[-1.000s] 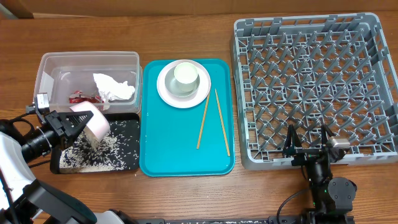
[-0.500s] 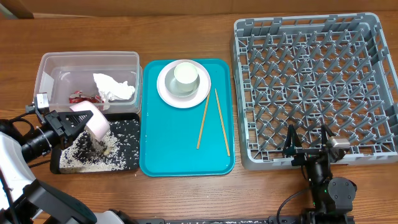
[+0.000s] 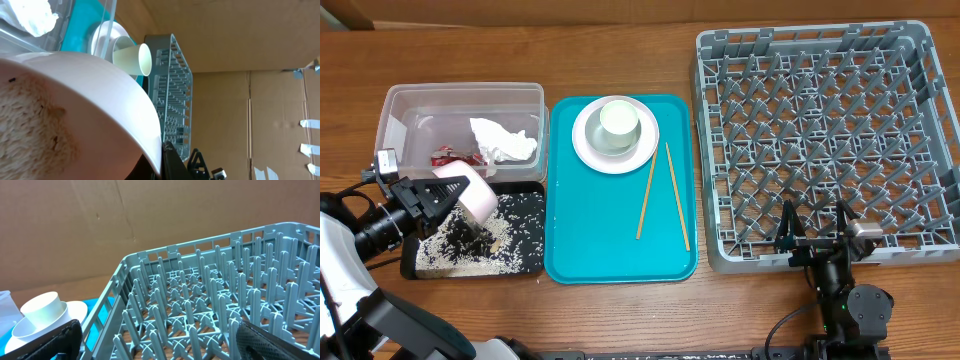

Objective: Sort waste into correct bins and load items into the dishwasher
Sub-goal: 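Tilt the bowl with the left gripper to pour rice onto the black tray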

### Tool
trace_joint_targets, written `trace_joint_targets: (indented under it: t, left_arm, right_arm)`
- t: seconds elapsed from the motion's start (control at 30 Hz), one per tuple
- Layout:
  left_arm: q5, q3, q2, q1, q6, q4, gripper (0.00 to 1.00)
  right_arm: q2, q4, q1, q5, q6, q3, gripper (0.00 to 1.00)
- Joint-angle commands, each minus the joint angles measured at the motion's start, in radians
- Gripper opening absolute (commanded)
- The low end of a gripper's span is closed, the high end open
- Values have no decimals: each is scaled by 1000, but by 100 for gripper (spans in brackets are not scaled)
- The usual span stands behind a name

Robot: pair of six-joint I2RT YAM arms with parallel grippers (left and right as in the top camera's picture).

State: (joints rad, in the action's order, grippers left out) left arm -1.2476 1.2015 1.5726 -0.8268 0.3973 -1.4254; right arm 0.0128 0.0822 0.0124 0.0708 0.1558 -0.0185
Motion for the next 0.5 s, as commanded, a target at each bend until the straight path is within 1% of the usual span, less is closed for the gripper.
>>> trace_joint_targets:
  t: [0.0, 0.13, 0.23, 0.47]
  left_arm:
    - [-66, -5, -24, -5, 29, 1, 4]
    - [-111, -5, -24, -5, 29, 55, 4]
    - [-114, -5, -24, -5, 29, 95, 4]
    - [-114, -5, -24, -5, 52, 100, 4]
  right_arm:
    - [-10, -5, 1, -2, -7, 11, 100]
    - [-10, -5, 1, -2, -7, 11, 100]
    - [-10, -5, 1, -2, -7, 11, 100]
    - [-10, -5, 1, -2, -7, 11, 100]
